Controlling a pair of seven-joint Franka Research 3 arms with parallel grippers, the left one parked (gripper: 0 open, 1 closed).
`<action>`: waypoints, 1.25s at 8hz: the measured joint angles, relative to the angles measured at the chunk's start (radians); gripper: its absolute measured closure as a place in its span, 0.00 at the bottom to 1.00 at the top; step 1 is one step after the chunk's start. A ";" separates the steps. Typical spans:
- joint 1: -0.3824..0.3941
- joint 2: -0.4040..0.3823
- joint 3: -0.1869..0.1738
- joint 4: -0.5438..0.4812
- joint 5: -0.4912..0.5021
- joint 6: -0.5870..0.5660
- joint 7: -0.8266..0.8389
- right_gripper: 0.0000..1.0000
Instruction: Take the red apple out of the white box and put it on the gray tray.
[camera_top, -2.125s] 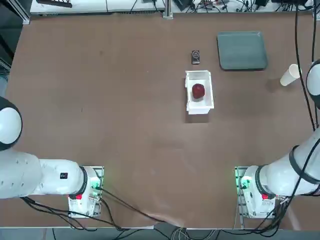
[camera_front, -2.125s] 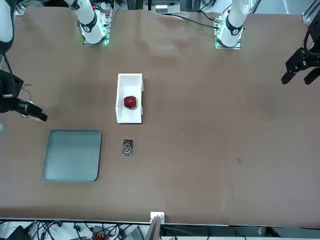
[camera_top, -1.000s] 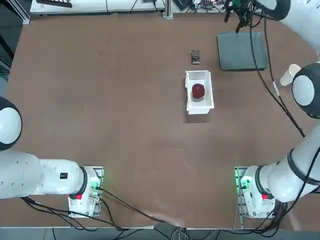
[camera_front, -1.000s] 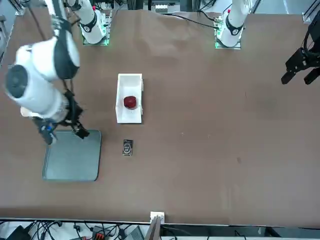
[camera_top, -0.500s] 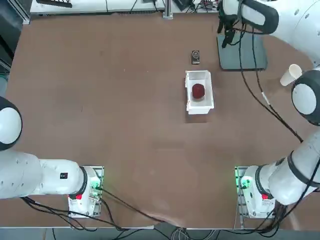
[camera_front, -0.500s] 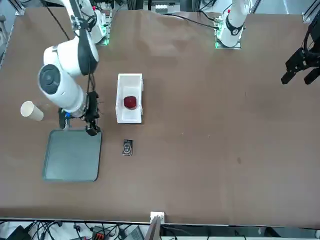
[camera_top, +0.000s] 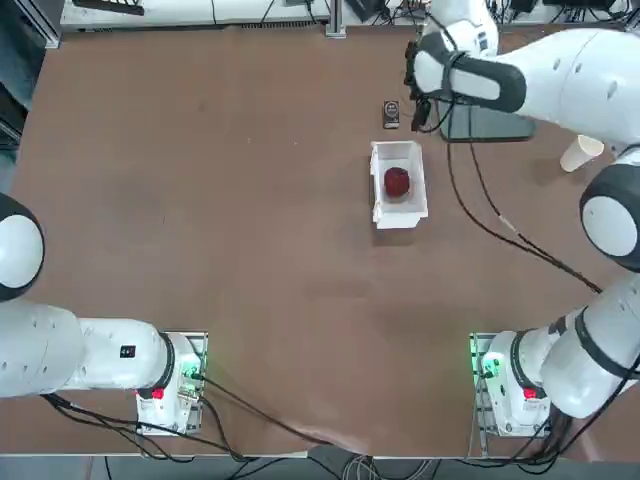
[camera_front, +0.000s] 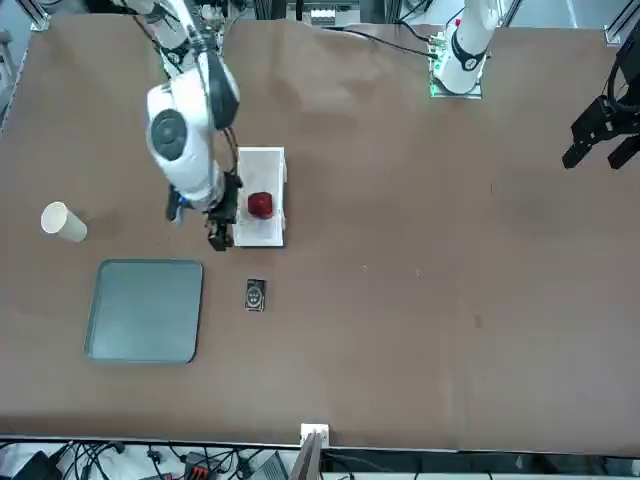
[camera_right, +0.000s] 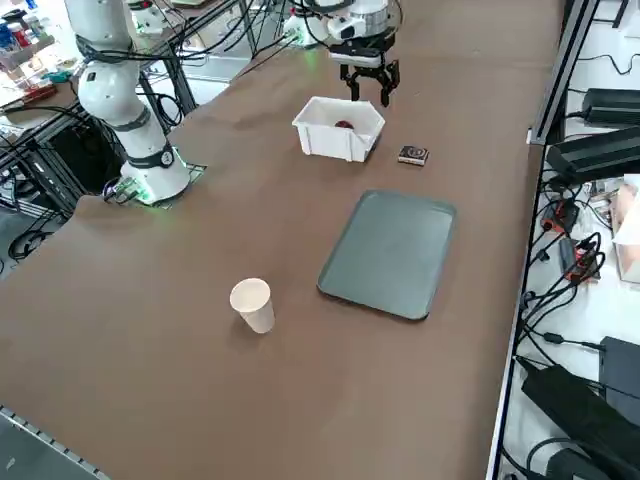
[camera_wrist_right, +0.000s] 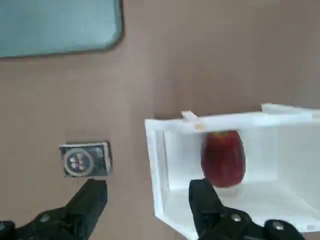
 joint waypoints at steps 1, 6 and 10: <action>0.027 -0.001 0.000 -0.053 0.000 0.051 0.018 0.00; 0.079 -0.026 0.000 -0.198 -0.001 0.129 -0.001 0.00; 0.101 -0.031 0.000 -0.242 -0.002 0.176 -0.024 0.00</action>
